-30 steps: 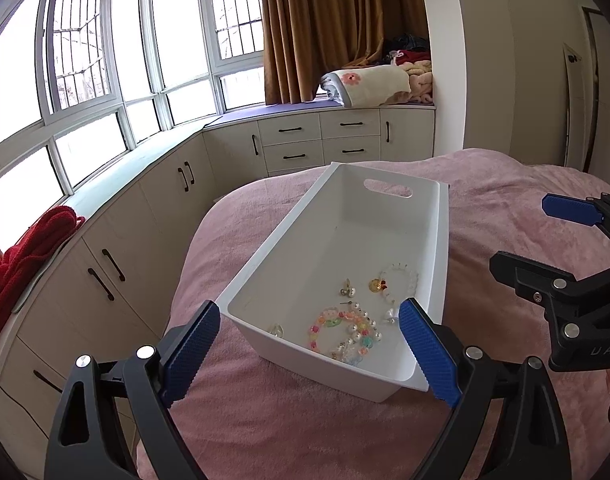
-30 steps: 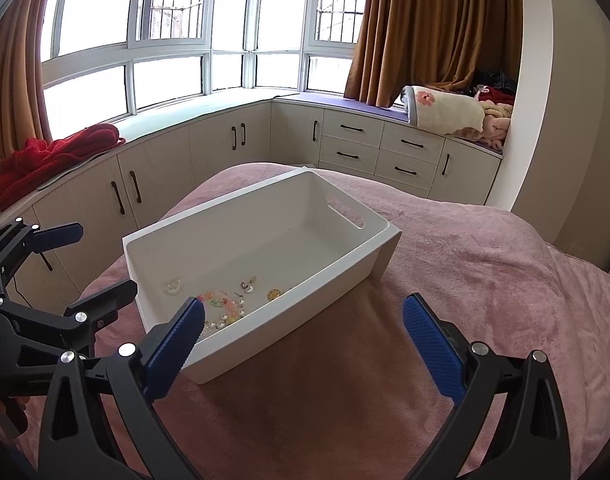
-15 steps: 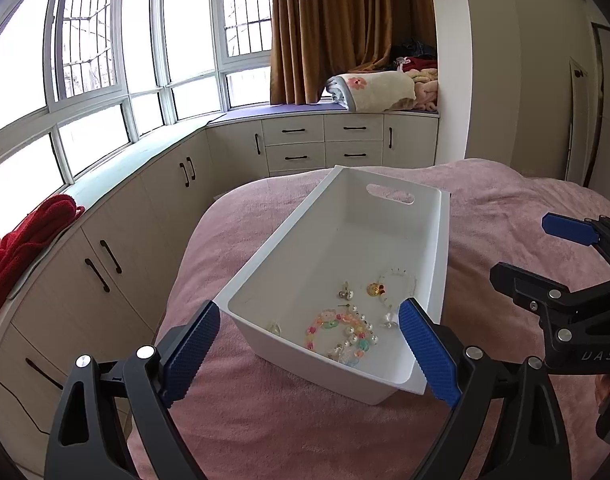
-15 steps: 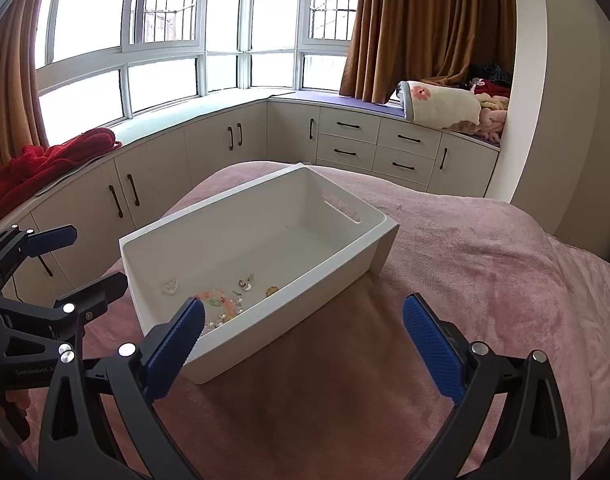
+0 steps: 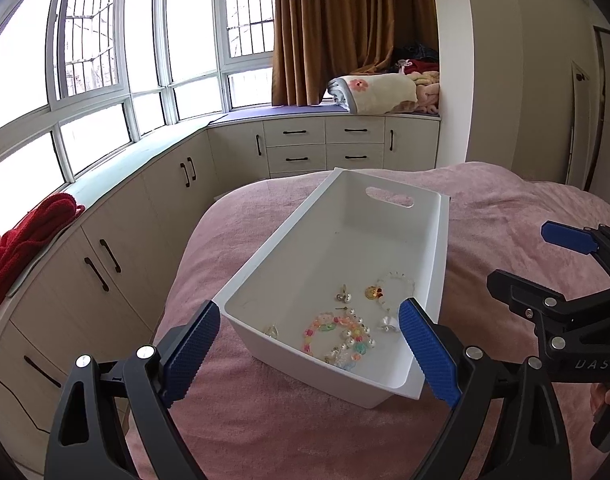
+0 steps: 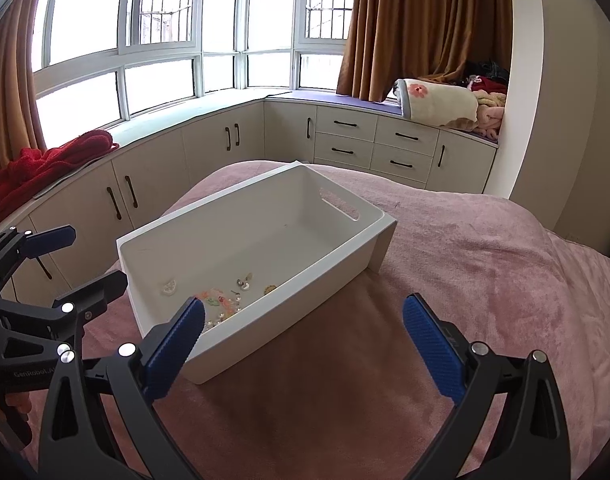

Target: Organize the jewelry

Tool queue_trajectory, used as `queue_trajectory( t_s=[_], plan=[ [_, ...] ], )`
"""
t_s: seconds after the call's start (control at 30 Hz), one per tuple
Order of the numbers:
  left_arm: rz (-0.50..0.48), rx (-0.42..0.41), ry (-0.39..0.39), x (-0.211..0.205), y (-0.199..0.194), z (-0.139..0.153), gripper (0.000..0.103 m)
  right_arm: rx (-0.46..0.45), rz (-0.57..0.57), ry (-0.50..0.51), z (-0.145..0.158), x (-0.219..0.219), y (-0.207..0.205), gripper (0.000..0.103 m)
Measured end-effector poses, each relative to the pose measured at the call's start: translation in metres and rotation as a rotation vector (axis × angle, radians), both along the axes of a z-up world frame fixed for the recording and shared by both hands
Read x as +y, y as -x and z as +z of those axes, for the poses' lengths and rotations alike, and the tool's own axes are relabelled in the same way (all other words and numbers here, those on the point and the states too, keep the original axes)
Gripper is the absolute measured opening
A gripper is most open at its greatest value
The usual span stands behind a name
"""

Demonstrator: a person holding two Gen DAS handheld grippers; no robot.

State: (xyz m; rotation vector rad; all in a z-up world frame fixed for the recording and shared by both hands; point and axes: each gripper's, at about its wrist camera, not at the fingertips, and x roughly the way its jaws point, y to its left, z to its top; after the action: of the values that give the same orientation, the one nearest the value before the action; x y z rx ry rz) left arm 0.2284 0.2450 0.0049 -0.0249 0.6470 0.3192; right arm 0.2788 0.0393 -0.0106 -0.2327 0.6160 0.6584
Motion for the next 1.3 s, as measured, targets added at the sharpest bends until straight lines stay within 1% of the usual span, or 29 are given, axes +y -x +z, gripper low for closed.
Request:
queue_trajectory(
  t_s=[0.13, 0.5, 1.1, 1.3],
  plan=[
    [-0.001, 0.001, -0.013, -0.006, 0.000, 0.000, 0.092, 0.001, -0.005, 0.000, -0.001, 0.000, -0.001, 0.098],
    [0.008, -0.007, -0.006, -0.011, 0.000, 0.001, 0.092, -0.005, -0.018, -0.018, 0.002, -0.003, -0.001, 0.098],
    [0.014, -0.007, -0.008, -0.012, 0.000, 0.002, 0.092, -0.006, -0.019, -0.013, 0.003, -0.002, -0.001, 0.098],
    [0.004, 0.003, -0.002, -0.014, -0.002, 0.002, 0.092, 0.006, -0.023, -0.011, 0.001, -0.003, -0.002, 0.098]
  ],
)
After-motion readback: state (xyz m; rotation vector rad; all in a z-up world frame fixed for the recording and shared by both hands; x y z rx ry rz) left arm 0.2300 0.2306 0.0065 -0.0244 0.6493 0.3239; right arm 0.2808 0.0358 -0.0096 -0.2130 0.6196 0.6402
